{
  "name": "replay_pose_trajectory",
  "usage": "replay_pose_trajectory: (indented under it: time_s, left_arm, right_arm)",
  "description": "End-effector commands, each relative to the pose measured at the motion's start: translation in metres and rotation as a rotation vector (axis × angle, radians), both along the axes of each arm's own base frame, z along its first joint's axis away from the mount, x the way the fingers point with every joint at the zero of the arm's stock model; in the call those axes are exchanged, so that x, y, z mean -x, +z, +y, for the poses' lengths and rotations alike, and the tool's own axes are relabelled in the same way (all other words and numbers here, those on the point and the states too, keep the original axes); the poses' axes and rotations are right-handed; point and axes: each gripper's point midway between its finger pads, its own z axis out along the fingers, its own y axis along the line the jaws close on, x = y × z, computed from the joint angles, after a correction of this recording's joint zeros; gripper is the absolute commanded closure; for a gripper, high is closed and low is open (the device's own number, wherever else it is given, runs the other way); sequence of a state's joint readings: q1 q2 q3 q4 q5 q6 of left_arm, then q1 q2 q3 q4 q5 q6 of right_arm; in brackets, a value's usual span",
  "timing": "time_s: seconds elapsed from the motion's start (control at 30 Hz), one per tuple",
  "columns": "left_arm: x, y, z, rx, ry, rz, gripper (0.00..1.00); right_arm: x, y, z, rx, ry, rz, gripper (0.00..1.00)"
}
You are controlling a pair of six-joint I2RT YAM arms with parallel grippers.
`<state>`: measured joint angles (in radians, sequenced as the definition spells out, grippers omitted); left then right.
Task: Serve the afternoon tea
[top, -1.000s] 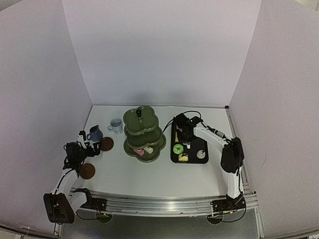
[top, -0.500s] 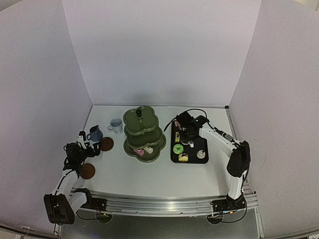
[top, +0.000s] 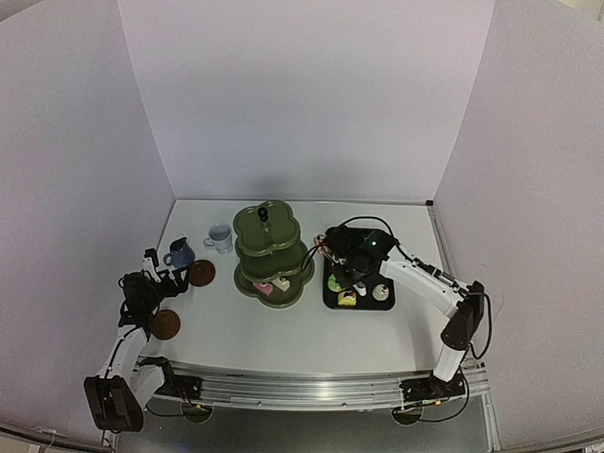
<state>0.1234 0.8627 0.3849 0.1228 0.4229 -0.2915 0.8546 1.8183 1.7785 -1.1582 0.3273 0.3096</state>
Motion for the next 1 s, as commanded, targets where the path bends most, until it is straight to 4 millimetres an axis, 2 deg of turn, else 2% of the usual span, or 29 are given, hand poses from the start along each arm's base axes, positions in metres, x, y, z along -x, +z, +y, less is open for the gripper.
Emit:
replay_pose_trajectory:
  time_s: [0.0,0.1,0.2,0.3,0.43,0.53,0.83,0.97]
  left_arm:
    - [0.005,0.005,0.007,-0.027,0.041,-0.032,0.01]
    - [0.007,0.004,0.013,-0.059,0.068,-0.044,0.01]
    - [0.008,0.004,0.013,-0.063,0.067,-0.053,0.01]
    - [0.009,0.005,0.013,-0.06,0.069,-0.062,0.01]
    - [0.011,0.007,0.014,-0.056,0.081,-0.075,0.01]
    - [0.011,0.008,0.015,-0.049,0.087,-0.086,0.0]
    - [0.013,0.014,0.016,-0.055,0.094,-0.106,0.0]
    - [0.013,0.015,0.016,-0.06,0.098,-0.11,0.0]
  right_arm:
    - [0.044,0.008,0.0,-0.034,0.024,0.045,1.0]
    - [0.067,0.003,0.001,-0.035,0.056,0.07,1.0]
    - [0.089,0.005,0.011,-0.059,0.116,0.089,1.0]
    - [0.107,0.006,0.028,-0.08,0.195,0.106,1.0]
    - [0.123,0.013,0.062,-0.135,0.332,0.103,1.0]
    - [0.121,0.012,0.085,-0.156,0.398,0.099,1.0]
    - [0.093,-0.002,0.159,-0.13,0.577,0.047,1.0]
    - [0.077,-0.007,0.176,-0.103,0.594,-0.004,1.0]
